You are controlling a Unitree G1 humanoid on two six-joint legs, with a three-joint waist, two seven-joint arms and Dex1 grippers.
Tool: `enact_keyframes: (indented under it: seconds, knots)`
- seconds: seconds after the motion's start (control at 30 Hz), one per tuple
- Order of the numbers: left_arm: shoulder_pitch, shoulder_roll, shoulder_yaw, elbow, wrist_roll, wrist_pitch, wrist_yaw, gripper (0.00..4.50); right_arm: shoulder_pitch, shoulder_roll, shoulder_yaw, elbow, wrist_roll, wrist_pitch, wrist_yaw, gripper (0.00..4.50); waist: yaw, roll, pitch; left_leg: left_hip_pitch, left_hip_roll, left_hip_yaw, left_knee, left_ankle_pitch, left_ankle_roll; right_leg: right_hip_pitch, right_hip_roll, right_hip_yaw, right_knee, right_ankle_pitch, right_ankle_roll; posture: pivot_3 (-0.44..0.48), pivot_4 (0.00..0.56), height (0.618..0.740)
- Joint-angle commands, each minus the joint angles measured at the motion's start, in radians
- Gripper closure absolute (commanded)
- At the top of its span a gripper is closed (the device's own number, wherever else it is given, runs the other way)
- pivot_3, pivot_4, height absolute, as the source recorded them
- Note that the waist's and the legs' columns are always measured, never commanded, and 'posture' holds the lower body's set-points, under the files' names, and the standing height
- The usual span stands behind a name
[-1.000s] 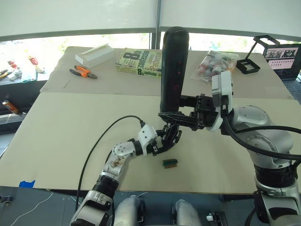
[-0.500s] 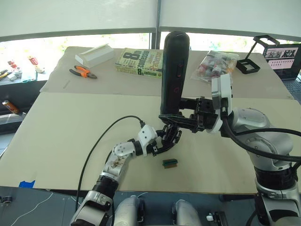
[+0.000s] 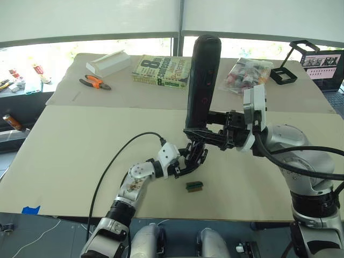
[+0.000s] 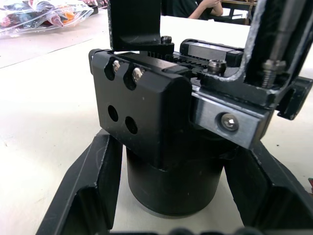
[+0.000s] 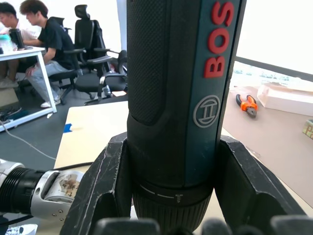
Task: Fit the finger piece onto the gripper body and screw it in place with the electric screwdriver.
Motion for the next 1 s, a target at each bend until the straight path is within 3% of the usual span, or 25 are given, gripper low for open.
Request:
enact_keyframes:
  seconds: [0.03,1.0]
  knots:
    - [0.019,-0.003,-0.037,0.020,0.011,0.022,-0.017,1.99,0.020,-0.002,-0.023,0.007,-0.004,0.005,-0.017,2.58,0.000,0.000,0.000,0.000,0.000,0.000,0.000,0.000,0.000,0.000,0.000,0.000,0.000,0.000,0.000,0.000,0.150,0.740]
    - [0.013,0.004,-0.034,0.018,0.009,0.028,-0.020,1.99,0.181,0.043,0.105,0.004,-0.160,-0.076,-0.111,2.58,-0.002,-0.004,-0.011,0.008,0.001,0.000,-0.003,0.000,0.000,0.002,-0.001,0.001,-0.001,0.000,0.000,0.000,0.150,0.740]
